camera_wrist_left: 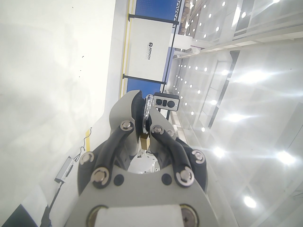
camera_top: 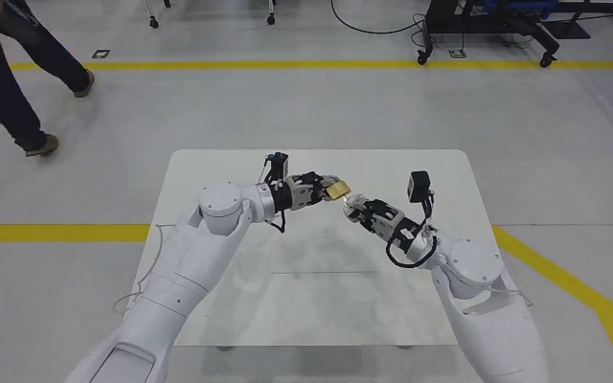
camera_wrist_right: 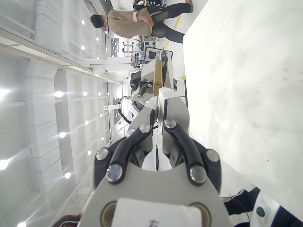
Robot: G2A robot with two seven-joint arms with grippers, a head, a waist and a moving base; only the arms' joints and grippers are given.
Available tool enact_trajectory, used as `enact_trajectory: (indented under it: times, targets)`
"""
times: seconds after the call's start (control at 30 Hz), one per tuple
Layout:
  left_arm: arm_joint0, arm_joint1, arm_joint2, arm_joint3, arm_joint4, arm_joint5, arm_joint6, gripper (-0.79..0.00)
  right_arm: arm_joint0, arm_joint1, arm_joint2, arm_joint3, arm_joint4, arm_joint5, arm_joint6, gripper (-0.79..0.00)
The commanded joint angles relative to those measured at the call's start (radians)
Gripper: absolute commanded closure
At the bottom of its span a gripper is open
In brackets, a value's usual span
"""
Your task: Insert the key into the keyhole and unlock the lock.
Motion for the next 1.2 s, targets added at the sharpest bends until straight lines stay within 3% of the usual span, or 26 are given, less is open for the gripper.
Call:
enact_trajectory:
  times: [0.0, 0.17, 0.2, 0.23, 0.27, 0.33, 0.37, 0.57, 0.63, 0.7, 0.87, 0.97, 1.17]
  targets:
    - [0.0, 0.0, 0.001, -0.001, 0.001, 0.0, 0.0, 0.0, 0.003, 0.0, -0.004, 0.002, 0.002, 0.002, -0.001, 0.0]
    - [0.002, -0.001, 0.0, -0.008, 0.003, -0.007, -0.006, 0.0, 0.02, -0.002, -0.015, 0.02, 0.003, -0.011, -0.011, -0.015]
    - [0.003, 0.0, -0.002, -0.008, 0.002, -0.008, -0.005, 0.0, 0.022, -0.003, -0.017, 0.023, 0.009, -0.015, -0.012, -0.105]
    - [0.005, 0.001, -0.007, -0.007, -0.002, -0.01, -0.003, 0.0, 0.023, -0.004, -0.018, 0.027, 0.015, -0.02, -0.012, -0.271]
    - [0.007, 0.001, -0.01, -0.005, -0.003, -0.012, -0.001, 0.0, 0.025, -0.004, -0.019, 0.029, 0.02, -0.026, -0.011, -0.369]
    - [0.009, 0.003, -0.017, -0.002, -0.004, -0.014, 0.005, 0.0, 0.026, -0.004, -0.017, 0.032, 0.031, -0.036, -0.006, -0.646]
    - [0.011, 0.003, -0.021, 0.0, -0.006, -0.014, 0.007, 0.0, 0.025, -0.004, -0.015, 0.031, 0.037, -0.042, -0.003, -0.711]
    - [0.013, 0.007, -0.045, 0.012, -0.006, -0.037, 0.041, 0.0, 0.005, -0.002, 0.017, 0.022, 0.09, -0.081, 0.018, -0.683]
    - [0.009, 0.014, -0.049, -0.003, 0.146, -0.178, 0.187, 0.0, -0.005, 0.0, 0.032, 0.016, 0.093, -0.109, 0.034, -0.699]
    - [0.037, 0.016, -0.039, -0.016, 0.25, -0.313, 0.293, 0.0, -0.016, 0.003, 0.049, 0.013, 0.099, -0.149, 0.056, -0.767]
    - [0.076, 0.01, -0.06, -0.003, 0.173, -0.459, 0.322, 0.0, -0.033, 0.005, 0.085, 0.019, 0.147, -0.207, 0.08, -0.785]
    - [0.084, 0.003, -0.074, 0.027, 0.065, -0.454, 0.285, 0.0, -0.033, 0.005, 0.085, 0.019, 0.147, -0.207, 0.08, -0.785]
    - [0.084, 0.003, -0.074, 0.027, 0.065, -0.454, 0.285, 0.0, -0.033, 0.005, 0.085, 0.019, 0.147, -0.207, 0.08, -0.785]
